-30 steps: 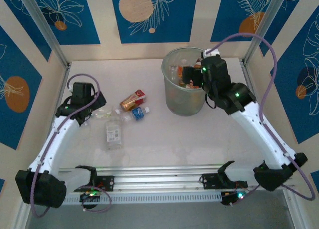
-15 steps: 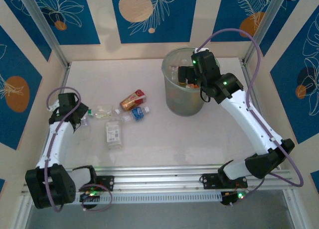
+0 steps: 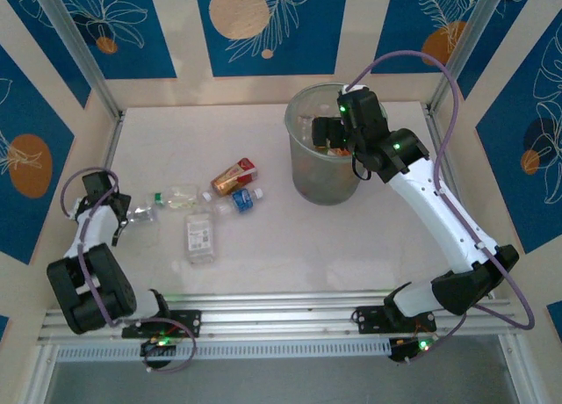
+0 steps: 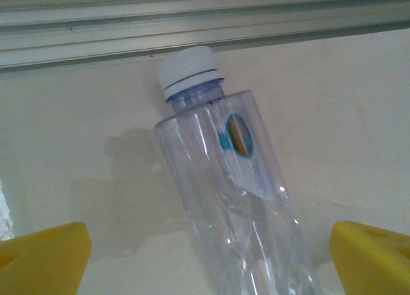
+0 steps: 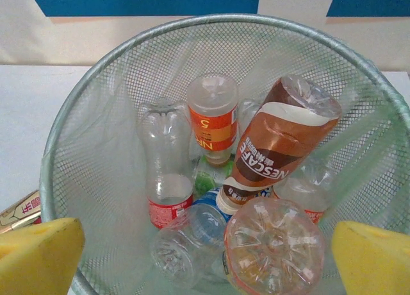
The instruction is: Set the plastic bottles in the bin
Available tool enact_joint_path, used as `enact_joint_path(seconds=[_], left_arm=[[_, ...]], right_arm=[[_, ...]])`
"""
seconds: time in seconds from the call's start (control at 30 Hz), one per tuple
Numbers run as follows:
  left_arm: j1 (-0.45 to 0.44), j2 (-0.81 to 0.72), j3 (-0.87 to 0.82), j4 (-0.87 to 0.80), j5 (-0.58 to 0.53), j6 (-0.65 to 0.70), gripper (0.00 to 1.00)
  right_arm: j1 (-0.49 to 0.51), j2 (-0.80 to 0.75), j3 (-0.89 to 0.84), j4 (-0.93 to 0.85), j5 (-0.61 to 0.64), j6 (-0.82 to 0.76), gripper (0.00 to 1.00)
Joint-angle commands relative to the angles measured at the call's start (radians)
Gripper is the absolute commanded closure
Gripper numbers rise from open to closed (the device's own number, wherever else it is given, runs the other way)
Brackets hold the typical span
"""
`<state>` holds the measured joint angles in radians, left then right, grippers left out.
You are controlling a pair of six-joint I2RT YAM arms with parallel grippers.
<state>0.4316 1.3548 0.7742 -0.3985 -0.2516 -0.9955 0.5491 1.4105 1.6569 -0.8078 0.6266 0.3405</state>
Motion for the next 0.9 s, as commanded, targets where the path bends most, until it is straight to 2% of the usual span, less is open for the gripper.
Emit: enact_joint_path(seconds=[0.0, 0.53, 0.7, 0.87], left_arm=[[0.020, 0.063, 0.050, 0.030, 0.010, -0.036, 0.07], [0.027, 0.296, 0.140, 0.097, 0.048, -0.025, 0.16], [0.027, 0.358, 0.166, 0.083, 0.051, -0.033, 0.26], [0.027, 0.369, 0.151, 0.079, 0.048, -0.045, 0.43]], right_arm=[[0.004, -0.015, 0.028, 0.005, -0.014, 0.003, 0.01], [0.030, -0.012, 0.029, 0.013, 0.000, -0.009, 0.01], [0.035, -0.014, 0.026, 0.013, 0.011, -0.006, 0.01], [0.040, -0.018, 0.027, 0.010, 0.025, -0.006, 0.01]])
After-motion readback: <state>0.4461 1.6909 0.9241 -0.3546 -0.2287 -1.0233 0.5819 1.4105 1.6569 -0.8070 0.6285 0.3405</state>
